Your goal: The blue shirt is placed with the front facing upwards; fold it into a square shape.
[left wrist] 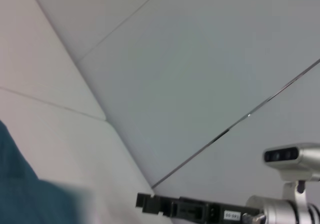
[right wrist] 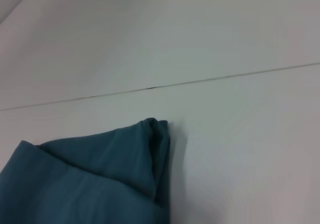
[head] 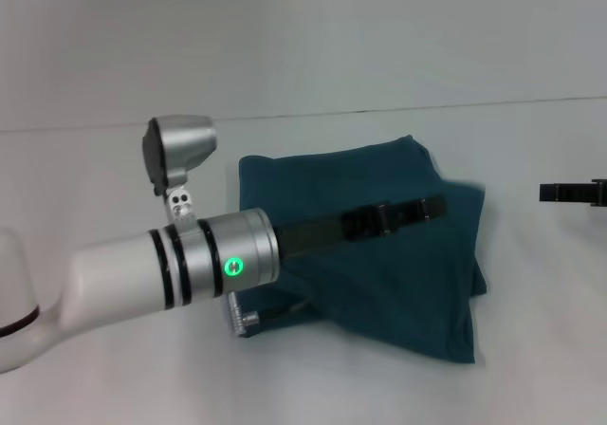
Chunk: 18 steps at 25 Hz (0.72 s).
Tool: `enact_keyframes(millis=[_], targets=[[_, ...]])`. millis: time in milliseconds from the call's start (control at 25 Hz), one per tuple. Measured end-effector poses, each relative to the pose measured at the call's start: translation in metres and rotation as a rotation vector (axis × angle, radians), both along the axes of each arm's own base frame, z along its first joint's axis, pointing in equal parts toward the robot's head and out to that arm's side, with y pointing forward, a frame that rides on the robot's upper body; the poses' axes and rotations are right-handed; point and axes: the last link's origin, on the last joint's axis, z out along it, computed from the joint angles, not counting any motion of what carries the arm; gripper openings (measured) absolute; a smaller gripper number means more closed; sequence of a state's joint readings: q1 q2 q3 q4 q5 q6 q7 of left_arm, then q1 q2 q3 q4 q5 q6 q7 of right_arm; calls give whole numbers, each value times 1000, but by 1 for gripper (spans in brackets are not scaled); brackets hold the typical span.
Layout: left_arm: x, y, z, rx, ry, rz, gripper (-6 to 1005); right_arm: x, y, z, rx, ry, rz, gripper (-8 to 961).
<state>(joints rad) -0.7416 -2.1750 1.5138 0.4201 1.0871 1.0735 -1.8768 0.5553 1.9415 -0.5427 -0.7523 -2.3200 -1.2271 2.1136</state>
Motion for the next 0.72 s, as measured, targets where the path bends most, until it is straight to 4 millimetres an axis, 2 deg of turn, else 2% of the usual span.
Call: enact_keyframes(millis=[280, 520, 720], targets=[[-13, -3, 11, 37, -20, -17, 558, -10, 1, -16, -54, 57, 14, 760], [-31, -3, 23, 76, 5, -13, 685, -34, 9, -34, -108, 115, 63, 760], [-41, -3, 34, 121, 10, -5, 790, -43, 12, -44, -145, 138, 70, 760]])
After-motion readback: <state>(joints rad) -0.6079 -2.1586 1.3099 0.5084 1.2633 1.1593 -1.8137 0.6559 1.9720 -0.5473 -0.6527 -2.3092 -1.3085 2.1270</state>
